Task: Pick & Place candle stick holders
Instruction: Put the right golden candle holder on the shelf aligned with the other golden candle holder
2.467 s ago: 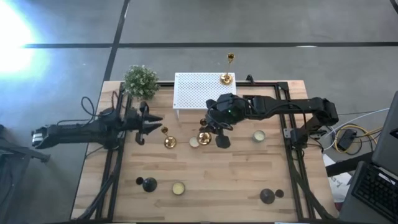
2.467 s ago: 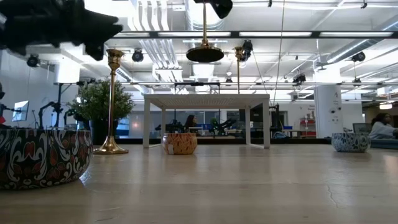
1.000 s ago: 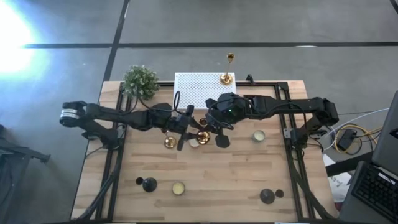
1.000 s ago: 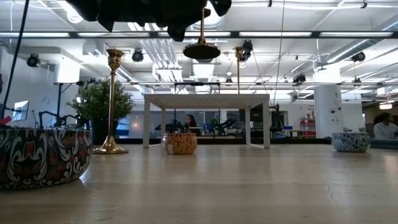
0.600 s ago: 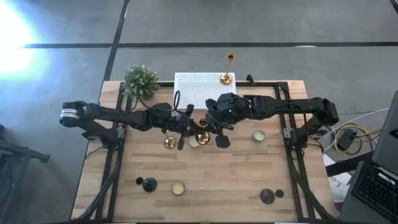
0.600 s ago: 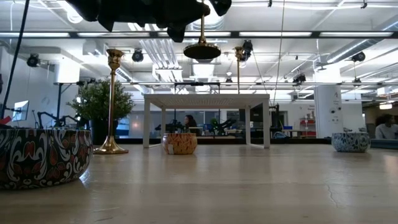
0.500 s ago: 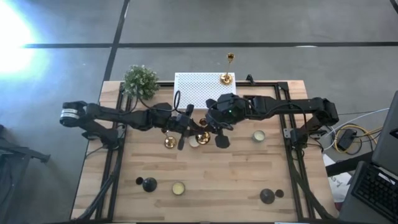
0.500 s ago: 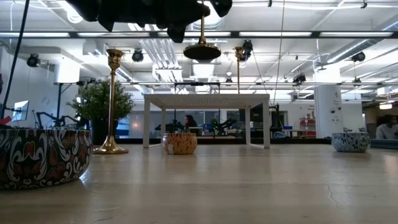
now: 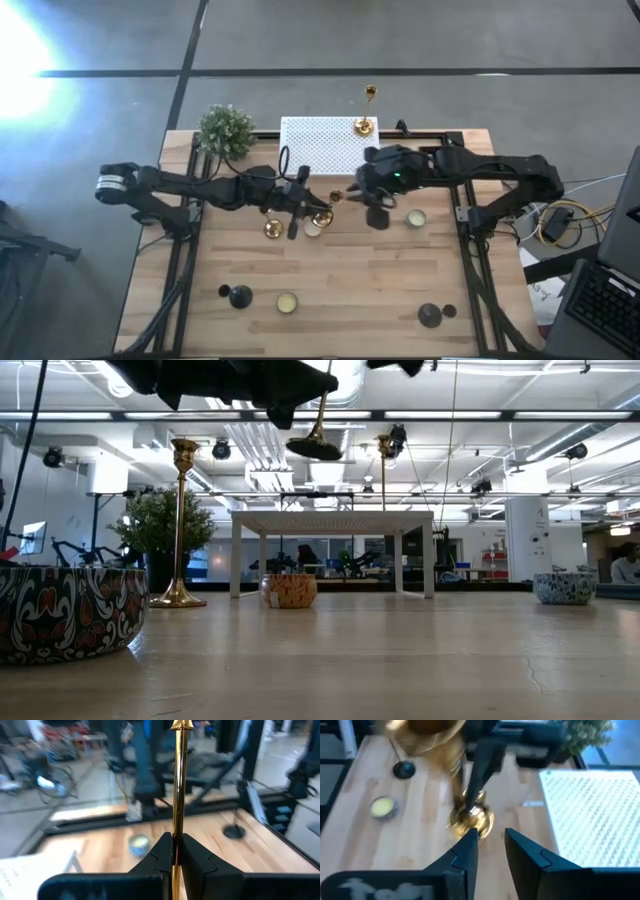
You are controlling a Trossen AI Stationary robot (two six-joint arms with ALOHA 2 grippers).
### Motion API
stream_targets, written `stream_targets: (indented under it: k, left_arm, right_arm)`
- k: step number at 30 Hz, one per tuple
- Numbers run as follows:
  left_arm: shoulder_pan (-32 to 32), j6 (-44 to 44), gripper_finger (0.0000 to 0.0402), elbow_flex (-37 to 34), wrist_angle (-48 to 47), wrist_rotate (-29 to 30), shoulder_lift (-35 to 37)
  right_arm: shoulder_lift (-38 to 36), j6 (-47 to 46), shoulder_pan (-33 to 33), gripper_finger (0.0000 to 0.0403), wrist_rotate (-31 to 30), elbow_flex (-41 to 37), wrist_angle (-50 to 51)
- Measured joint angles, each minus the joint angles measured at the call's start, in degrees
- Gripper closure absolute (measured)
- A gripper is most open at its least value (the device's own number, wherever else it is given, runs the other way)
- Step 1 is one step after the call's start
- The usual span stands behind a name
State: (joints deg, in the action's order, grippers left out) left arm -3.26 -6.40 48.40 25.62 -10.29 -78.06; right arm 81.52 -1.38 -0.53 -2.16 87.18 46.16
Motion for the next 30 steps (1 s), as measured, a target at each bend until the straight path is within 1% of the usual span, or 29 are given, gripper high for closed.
stream_targets:
  k: [2, 7, 8, 10, 14, 19, 21, 25, 30]
  left_arm:
    - [0.06, -0.24, 0.0382, 0.00, 2.03, 4.10, 0.08]
    - [-0.32, -2.84, 0.0382, 0.02, 9.09, 17.67, -0.33]
    - [-0.59, -3.35, 0.0382, 0.02, 10.28, 19.60, -0.33]
    - [-1.81, -4.10, 0.0382, 0.06, 12.66, 21.32, -0.33]
    - [-6.54, -1.03, 0.0382, 0.09, 14.46, 21.54, -0.34]
    - [-14.21, 2.89, 0.0382, 0.09, 15.51, 21.83, -1.57]
    - [-17.07, 5.37, 0.0382, 0.57, 16.63, 20.17, -2.77]
    - [-21.16, 7.85, 0.0382, 3.60, 16.40, 17.15, -7.34]
    - [-22.99, 7.28, 0.0382, 8.91, 16.36, 16.14, -14.72]
  right_arm:
    - [-2.00, -2.70, 0.32, 0.0301, -3.79, -0.18, 2.36]
    - [-7.27, -10.96, 2.18, 0.0300, -18.69, -4.82, 7.47]
    - [-8.58, -12.56, 2.51, 0.0302, -20.97, -6.21, 7.61]
    - [-11.45, -15.19, 2.94, 0.0307, -24.14, -9.49, 7.08]
    - [-16.23, -18.86, 2.95, 0.0320, -25.52, -16.76, 5.04]
    - [-22.46, -20.58, 3.03, 0.0336, -25.30, -26.09, -2.09]
    - [-24.67, -20.75, 2.95, 0.0340, -25.41, -29.43, -4.79]
    - [-28.51, -20.64, 2.82, 0.0345, -25.42, -34.15, -10.69]
    - [-30.97, -20.53, 2.73, 0.0343, -25.48, -36.28, -12.27]
